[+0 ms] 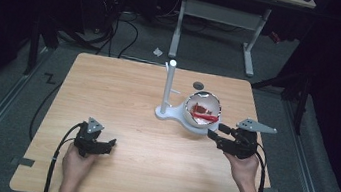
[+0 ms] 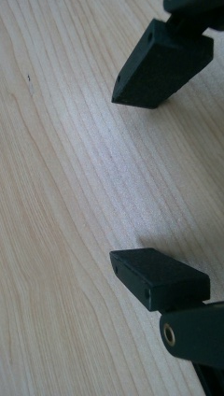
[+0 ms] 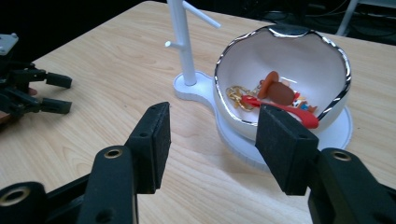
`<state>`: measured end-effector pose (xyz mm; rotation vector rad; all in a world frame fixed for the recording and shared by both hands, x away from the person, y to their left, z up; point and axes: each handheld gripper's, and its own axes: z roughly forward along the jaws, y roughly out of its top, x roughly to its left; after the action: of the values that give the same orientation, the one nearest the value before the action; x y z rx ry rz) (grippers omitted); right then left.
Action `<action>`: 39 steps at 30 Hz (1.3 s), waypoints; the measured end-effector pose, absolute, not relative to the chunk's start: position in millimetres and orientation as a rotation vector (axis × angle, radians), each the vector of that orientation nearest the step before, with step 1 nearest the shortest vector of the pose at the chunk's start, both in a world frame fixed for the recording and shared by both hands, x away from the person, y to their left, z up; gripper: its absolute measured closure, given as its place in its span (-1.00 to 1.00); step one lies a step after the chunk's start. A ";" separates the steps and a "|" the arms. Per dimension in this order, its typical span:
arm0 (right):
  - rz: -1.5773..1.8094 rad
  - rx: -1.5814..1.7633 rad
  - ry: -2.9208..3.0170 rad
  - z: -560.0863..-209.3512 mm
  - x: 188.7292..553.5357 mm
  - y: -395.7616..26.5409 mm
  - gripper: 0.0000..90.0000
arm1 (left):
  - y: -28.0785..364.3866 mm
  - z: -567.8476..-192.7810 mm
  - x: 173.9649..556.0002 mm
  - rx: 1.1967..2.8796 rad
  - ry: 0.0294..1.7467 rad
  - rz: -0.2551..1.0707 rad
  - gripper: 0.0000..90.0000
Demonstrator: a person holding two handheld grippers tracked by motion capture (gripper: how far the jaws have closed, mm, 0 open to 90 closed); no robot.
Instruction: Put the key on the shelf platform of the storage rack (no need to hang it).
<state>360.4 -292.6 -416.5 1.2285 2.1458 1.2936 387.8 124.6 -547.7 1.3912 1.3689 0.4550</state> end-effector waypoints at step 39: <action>1.236 1.223 2.293 -499.8 355.5 -248.9 -0.02 | 124.6 -547.7 387.8 1.391 1.369 0.455 -0.54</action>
<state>355.5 -248.9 -499.8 1.2235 2.2929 1.2364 387.8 124.6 -547.7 1.3914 1.3690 0.4549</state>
